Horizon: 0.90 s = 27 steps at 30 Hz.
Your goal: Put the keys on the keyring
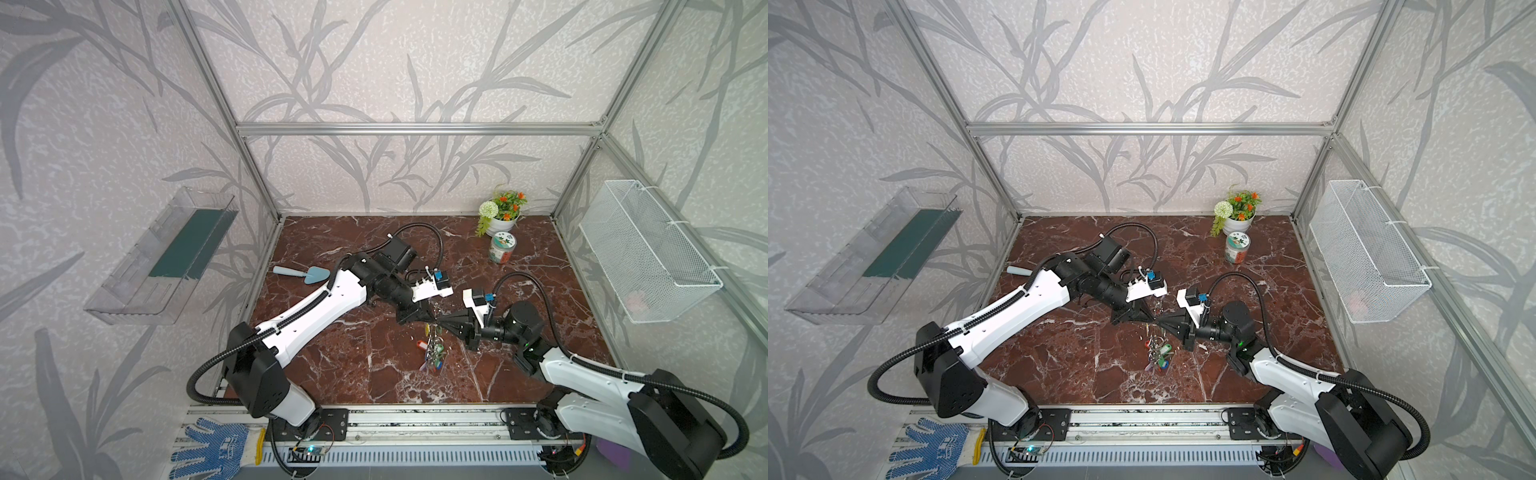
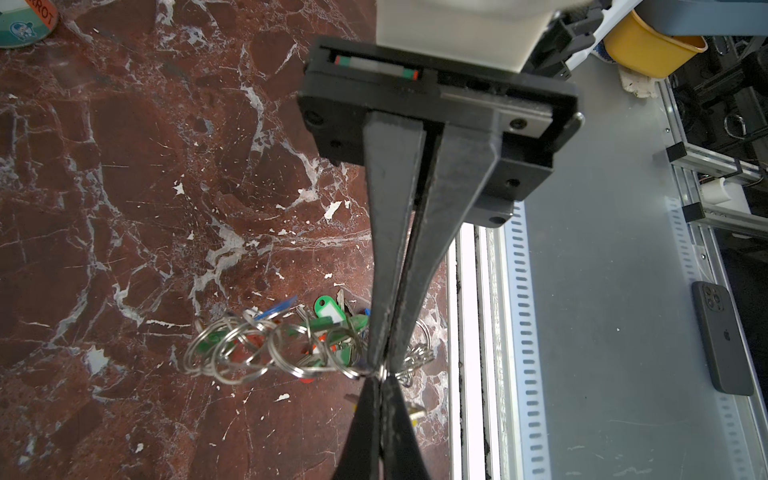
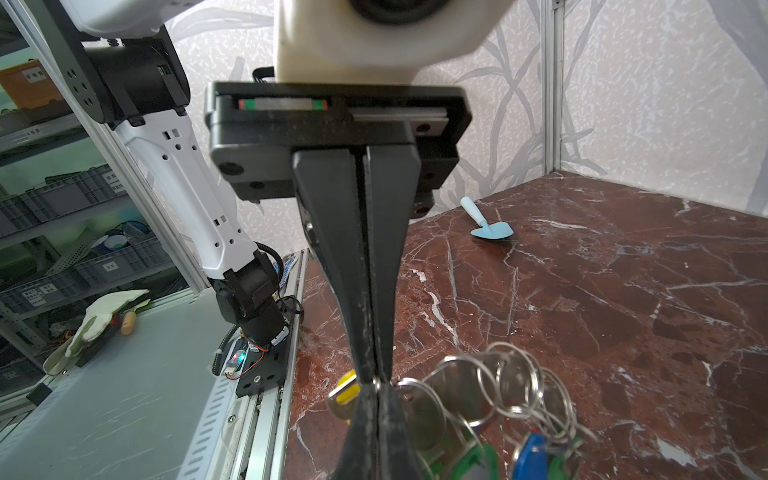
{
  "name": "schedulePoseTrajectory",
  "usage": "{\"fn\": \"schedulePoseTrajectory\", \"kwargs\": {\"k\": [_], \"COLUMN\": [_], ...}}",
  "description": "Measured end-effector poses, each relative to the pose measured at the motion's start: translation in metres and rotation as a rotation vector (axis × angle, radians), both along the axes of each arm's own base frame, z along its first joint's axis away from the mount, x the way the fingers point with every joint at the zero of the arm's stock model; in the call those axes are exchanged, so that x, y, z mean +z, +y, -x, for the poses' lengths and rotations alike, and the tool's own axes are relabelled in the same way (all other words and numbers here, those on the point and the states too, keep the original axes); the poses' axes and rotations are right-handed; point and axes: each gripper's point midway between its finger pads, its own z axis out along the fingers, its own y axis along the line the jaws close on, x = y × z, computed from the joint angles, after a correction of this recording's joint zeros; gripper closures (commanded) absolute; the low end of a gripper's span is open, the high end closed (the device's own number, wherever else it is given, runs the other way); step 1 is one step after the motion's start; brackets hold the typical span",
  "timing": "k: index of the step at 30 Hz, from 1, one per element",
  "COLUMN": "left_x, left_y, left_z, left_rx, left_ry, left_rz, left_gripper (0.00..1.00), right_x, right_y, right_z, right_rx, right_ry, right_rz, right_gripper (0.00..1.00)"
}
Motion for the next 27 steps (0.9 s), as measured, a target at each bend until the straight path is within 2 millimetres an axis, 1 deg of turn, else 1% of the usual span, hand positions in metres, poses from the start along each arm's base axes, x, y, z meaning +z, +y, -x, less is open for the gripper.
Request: {"fn": "schedulePoseTrajectory", "kwargs": {"k": [4, 7, 8, 10, 12, 14, 15, 18, 20, 22, 24, 25, 26, 27], "left_x": [0.0, 0.003, 0.006, 0.017, 0.029, 0.038, 0.041, 0.046, 0.038, 0.025, 0.005, -0.005, -0.013, -0.019], "left_y": [0.0, -0.001, -0.003, -0.006, -0.005, 0.004, 0.009, 0.026, 0.035, 0.041, 0.043, 0.043, 0.043, 0.042], "left_z": [-0.002, -0.005, -0.006, -0.01, -0.008, -0.005, -0.003, -0.004, -0.005, -0.005, -0.004, -0.004, -0.004, -0.004], "left_rx": [0.027, 0.075, 0.101, 0.141, 0.19, 0.261, 0.294, 0.405, 0.478, 0.533, 0.567, 0.578, 0.584, 0.58], "left_ry": [0.029, 0.068, 0.087, 0.083, 0.068, 0.057, 0.051, 0.032, 0.028, 0.047, 0.084, 0.102, 0.118, 0.122], "left_rz": [-0.004, 0.006, 0.024, 0.091, 0.17, 0.245, 0.276, 0.358, 0.401, 0.434, 0.448, 0.45, 0.454, 0.456], "left_gripper": [0.99, 0.83, 0.79, 0.7, 0.61, 0.54, 0.52, 0.42, 0.38, 0.37, 0.41, 0.42, 0.42, 0.45], "right_x": [0.0, 0.001, 0.002, -0.001, -0.003, -0.004, -0.004, -0.004, -0.004, -0.004, -0.003, -0.003, -0.002, -0.002], "right_y": [0.0, -0.001, -0.001, -0.001, -0.001, 0.0, 0.0, 0.0, 0.0, 0.0, 0.0, 0.0, 0.0, 0.0], "right_z": [-0.001, -0.003, -0.003, -0.002, -0.001, -0.001, -0.001, -0.001, -0.001, -0.001, 0.0, 0.0, 0.0, 0.001], "right_rx": [-0.009, -0.021, -0.021, -0.019, -0.016, -0.016, -0.016, -0.015, -0.014, -0.014, -0.012, -0.011, -0.008, -0.005], "right_ry": [0.002, -0.003, -0.005, 0.007, 0.017, 0.02, 0.021, 0.022, 0.025, 0.027, 0.029, 0.032, 0.034, 0.034], "right_rz": [0.001, -0.002, -0.003, 0.006, 0.013, 0.015, 0.015, 0.015, 0.014, 0.012, 0.01, 0.009, 0.007, 0.004], "right_gripper": [1.0, 1.0, 1.0, 1.0, 1.0, 1.0, 1.0, 1.0, 1.0, 1.0, 1.0, 1.0, 1.0, 1.0]}}
